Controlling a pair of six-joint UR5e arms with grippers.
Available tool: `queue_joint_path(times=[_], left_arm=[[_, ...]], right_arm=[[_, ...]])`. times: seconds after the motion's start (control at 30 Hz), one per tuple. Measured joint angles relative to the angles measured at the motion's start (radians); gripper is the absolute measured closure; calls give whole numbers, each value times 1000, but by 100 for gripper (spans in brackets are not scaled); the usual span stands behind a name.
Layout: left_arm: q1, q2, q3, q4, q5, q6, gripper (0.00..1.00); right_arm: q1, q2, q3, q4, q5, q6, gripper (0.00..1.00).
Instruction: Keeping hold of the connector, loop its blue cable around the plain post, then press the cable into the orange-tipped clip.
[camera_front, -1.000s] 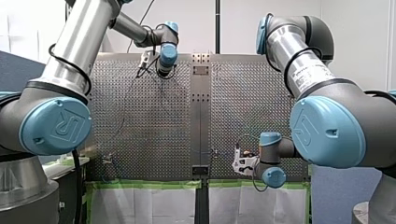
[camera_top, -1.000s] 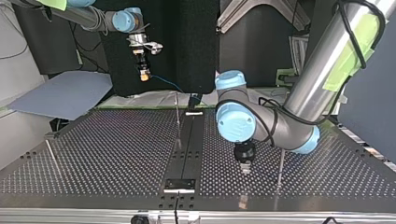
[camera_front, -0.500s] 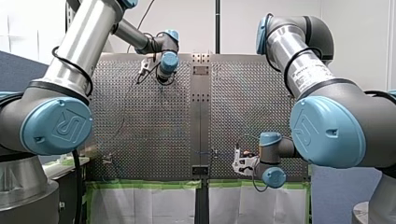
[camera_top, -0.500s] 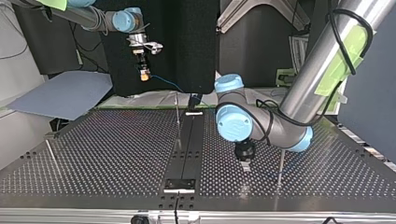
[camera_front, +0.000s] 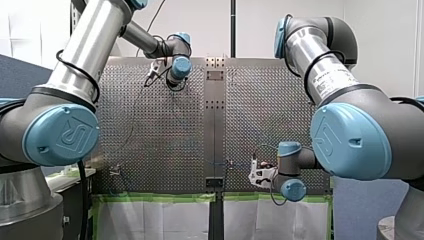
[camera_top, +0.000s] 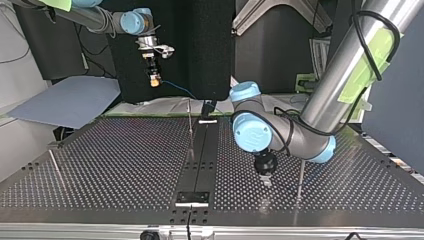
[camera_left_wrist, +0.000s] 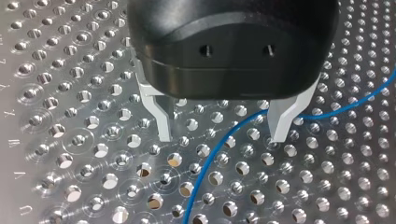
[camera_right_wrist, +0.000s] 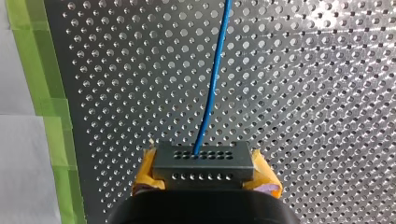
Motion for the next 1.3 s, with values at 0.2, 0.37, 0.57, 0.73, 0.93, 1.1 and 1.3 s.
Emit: queue_joint_path(times=[0.2,0.37,0.57,0.73,0.93,1.1,1.3], left_arm=[[-8,-24,0,6,-24,54,0],[-16,-50,0,17,-57,96,0],[-24,-76,0,32,-80,130,0],[-36,-117,0,35,-98,155,0],[-48,-169,0,40,-107,164,0],[-51,-182,-18,58,-125,181,0],[-55,-183,-67,109,-143,192,0]], right_arm=[[0,0,0,0,0,0,100],[0,0,0,1,0,-1,100],[0,0,0,1,1,-1,100],[0,0,0,0,1,-1,100],[0,0,0,0,1,-1,100],[0,0,0,0,1,-1,100],[0,0,0,0,1,-1,100]])
